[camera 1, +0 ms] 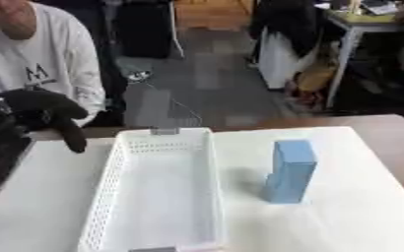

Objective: Pick up objects on the table and place them in the box.

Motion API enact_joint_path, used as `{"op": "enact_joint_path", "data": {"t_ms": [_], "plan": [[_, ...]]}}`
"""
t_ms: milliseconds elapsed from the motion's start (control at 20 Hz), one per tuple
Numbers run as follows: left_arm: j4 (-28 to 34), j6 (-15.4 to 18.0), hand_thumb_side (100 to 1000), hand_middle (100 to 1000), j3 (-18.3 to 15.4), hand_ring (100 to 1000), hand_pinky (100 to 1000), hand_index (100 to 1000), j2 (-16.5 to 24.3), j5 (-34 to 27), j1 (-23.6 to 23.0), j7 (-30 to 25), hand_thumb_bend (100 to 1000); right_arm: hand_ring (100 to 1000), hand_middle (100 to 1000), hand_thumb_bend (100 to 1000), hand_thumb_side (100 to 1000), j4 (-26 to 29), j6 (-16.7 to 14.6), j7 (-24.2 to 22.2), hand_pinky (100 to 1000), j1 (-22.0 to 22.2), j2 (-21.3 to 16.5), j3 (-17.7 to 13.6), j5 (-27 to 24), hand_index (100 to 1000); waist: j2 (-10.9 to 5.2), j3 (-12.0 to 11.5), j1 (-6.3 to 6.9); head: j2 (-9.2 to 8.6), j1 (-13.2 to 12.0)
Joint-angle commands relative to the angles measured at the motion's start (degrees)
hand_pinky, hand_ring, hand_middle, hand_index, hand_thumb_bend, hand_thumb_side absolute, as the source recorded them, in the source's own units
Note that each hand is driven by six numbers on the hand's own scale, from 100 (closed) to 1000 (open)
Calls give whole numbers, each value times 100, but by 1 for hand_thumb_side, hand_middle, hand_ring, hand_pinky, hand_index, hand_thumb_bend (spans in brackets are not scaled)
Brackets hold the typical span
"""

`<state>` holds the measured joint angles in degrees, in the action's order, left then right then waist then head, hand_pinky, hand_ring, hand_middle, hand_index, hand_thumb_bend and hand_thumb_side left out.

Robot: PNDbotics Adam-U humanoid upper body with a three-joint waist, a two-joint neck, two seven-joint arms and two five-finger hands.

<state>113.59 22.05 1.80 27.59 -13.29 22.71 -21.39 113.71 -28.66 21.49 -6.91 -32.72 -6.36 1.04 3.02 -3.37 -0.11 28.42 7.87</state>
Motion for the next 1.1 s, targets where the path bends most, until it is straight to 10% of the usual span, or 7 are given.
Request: {"op": "enact_joint_path", "data": {"t_ms": [50,500,900,950,1000,1100], "plan": [[100,-27,948,705,2,477,521,871,116,-13,27,-23,777,510,714,100,724,89,961,144,258,-106,-43,-90,312,742,-93,-5,-16,-61,173],[100,-47,948,706,35,477,522,871,130,-40,1,-69,777,725,856,100,682,89,2428,707,542,-458,-73,-80,1377,868,-156,-21,-50,6,292],[100,-54,948,706,54,477,522,871,124,-51,-41,-90,777,757,915,100,750,86,3709,290,535,-693,264,168,1879,929,-207,-27,-50,150,377],[100,-54,948,706,58,477,522,871,123,-52,-45,-96,778,761,924,166,611,53,3815,195,533,-721,323,207,1935,941,-211,-30,-50,163,388],[100,-54,948,706,61,477,523,871,122,-53,-48,-100,777,763,932,110,734,10,3886,111,531,-750,374,245,1995,949,-214,-32,-48,171,393],[100,-53,948,707,63,477,523,870,118,-56,-49,-105,777,765,937,141,708,-87,3935,-39,530,-792,446,329,2112,953,-215,-36,-46,183,395]]}}
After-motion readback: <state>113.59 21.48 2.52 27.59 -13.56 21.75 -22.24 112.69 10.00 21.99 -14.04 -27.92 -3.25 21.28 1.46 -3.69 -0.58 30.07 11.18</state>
